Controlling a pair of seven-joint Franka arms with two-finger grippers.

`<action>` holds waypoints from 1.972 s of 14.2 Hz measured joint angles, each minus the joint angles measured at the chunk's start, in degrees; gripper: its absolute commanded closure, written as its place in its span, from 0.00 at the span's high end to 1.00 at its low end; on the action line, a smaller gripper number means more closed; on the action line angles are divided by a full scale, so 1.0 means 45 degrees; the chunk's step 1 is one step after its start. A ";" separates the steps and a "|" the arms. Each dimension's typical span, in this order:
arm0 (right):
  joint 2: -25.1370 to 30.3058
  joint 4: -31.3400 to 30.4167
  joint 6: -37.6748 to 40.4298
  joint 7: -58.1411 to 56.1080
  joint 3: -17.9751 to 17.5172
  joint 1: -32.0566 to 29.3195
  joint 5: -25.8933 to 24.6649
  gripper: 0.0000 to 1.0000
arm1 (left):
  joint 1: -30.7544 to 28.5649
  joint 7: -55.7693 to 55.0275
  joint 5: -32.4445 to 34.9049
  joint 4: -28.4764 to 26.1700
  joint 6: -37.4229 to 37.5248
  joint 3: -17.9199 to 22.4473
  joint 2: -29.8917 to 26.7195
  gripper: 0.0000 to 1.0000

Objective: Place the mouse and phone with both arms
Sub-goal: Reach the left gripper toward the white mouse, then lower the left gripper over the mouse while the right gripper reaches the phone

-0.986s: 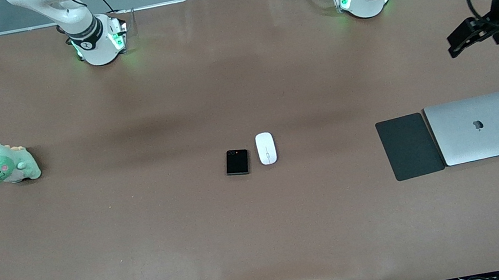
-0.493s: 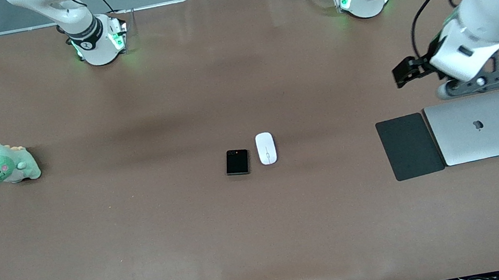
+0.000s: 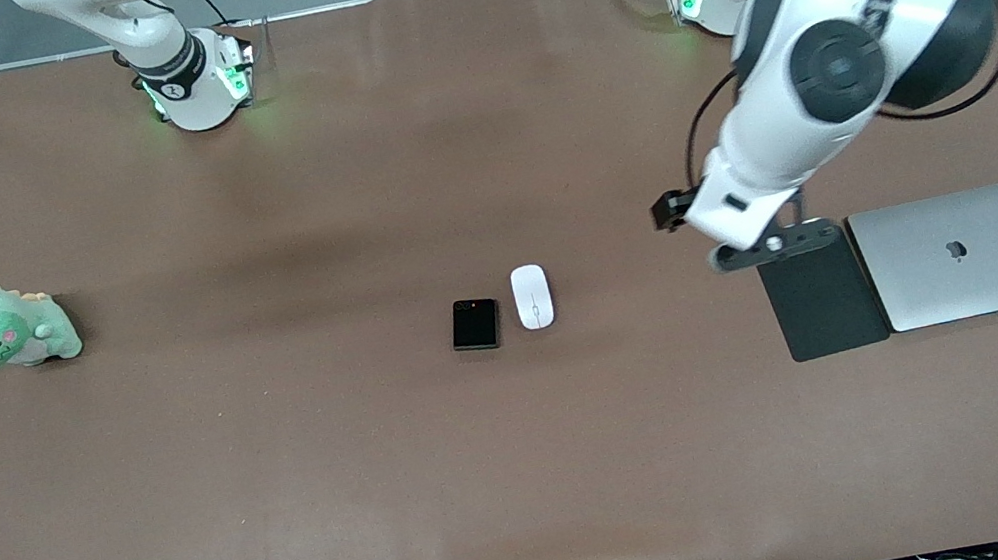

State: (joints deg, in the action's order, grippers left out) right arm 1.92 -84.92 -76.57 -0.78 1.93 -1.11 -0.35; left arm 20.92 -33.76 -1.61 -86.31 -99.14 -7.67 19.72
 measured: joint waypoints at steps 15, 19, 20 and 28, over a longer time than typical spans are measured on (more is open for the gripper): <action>-0.2976 -0.0092 -0.2002 0.0065 -0.0294 0.2690 0.0036 1.00 | 0.2840 -0.2956 0.0631 -0.0050 -0.5512 -0.0007 0.4203 0.99; -0.3958 -0.0095 -0.2523 0.0064 -0.0286 0.2708 0.0051 1.00 | 0.3229 -0.2956 0.0634 -0.0034 -0.6574 -0.0006 0.5097 0.90; -0.4230 -0.0095 -0.2952 0.0064 -0.0275 0.2708 0.0089 1.00 | 0.3297 -0.2956 0.0634 -0.0029 -0.6612 -0.0004 0.5217 0.90; -0.5606 -0.0089 -0.4213 0.0064 -0.0137 0.2688 0.0964 1.00 | 0.3367 -0.2956 0.0899 -0.0002 -0.7226 0.0062 0.5924 0.86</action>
State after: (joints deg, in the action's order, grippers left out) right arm -23.30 -85.32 -95.53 -0.50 1.31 10.99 3.99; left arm 36.07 -47.06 2.43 -86.32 -131.66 -7.39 46.38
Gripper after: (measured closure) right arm 0.000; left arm 0.132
